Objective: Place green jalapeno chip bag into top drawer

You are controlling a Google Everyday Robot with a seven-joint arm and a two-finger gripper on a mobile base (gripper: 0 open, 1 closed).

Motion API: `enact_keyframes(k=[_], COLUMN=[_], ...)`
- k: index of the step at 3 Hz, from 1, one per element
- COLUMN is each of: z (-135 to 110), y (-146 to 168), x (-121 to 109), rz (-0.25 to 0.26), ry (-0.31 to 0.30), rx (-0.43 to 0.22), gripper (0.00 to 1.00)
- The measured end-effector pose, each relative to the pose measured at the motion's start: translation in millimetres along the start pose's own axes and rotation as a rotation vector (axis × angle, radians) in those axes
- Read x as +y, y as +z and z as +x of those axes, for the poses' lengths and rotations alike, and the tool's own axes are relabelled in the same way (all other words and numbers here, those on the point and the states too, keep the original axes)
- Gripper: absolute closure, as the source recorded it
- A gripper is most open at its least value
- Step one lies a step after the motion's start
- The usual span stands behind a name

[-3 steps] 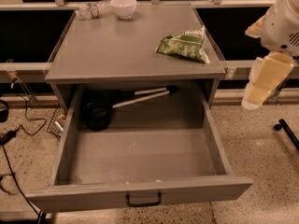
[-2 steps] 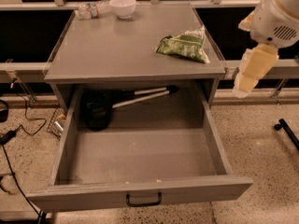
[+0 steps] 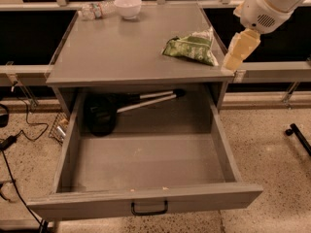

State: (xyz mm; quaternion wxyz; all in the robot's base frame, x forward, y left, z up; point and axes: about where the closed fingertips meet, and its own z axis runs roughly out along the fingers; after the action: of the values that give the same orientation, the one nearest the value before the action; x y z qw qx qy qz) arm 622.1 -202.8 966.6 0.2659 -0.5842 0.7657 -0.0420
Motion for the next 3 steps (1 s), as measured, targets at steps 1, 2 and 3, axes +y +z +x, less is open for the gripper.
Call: enact_keyframes(k=[1, 2, 3], z=[0, -3, -11], y=[0, 11, 33], x=[0, -11, -28], rz=[0.000, 0.016, 0.032], ry=[0.000, 0.006, 0.011], rx=[0.000, -0.015, -0.041], gripper=[0.00, 0.00, 0.00])
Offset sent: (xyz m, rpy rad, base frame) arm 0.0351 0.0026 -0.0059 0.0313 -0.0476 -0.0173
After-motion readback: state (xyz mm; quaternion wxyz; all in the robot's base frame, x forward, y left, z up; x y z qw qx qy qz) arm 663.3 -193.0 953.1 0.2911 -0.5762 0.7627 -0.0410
